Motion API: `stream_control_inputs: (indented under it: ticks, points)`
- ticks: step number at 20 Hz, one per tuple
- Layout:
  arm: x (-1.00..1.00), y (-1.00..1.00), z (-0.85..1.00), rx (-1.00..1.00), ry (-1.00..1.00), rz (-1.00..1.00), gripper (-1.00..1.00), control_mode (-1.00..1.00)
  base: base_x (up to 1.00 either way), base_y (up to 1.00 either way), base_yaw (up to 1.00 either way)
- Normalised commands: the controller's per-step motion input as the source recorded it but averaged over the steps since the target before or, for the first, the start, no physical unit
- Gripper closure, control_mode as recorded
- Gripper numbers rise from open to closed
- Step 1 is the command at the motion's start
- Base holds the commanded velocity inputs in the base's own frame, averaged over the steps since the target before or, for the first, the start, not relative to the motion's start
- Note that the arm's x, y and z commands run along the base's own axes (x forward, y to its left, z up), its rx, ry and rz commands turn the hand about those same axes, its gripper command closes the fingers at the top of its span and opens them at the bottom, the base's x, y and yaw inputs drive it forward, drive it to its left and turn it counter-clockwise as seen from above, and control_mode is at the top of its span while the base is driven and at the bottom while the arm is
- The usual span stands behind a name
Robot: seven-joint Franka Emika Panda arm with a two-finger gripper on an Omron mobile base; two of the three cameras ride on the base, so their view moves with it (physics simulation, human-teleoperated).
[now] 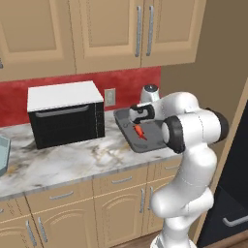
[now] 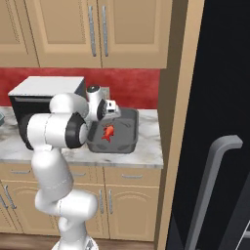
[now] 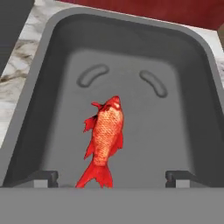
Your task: Place one onion and one fish in each tupperware on the nearby counter, to pack two identical lunches.
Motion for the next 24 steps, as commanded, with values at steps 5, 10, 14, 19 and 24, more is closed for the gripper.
stream_control_inputs:
  ticks: [5,10,14,19,24]
  points:
    - [-1.0,-0.03,0.41,0.0,-0.17,0.0,-1.0,-1.0,0.0,0.0,0.0]
    - [-1.0,-0.08,0.59,0.0,-0.14,0.01,-1.0,-1.0,0.0,0.0,0.0]
    - [-1.0,-0.02,0.59,0.0,-0.1,0.0,-1.0,-1.0,0.0,0.0,0.0]
    - [-1.0,-0.03,0.53,0.0,-0.04,0.0,-1.0,-1.0,0.0,0.0,0.0]
    - [-1.0,0.0,0.45,0.0,0.0,0.0,-1.0,-1.0,0.0,0.0,0.0]
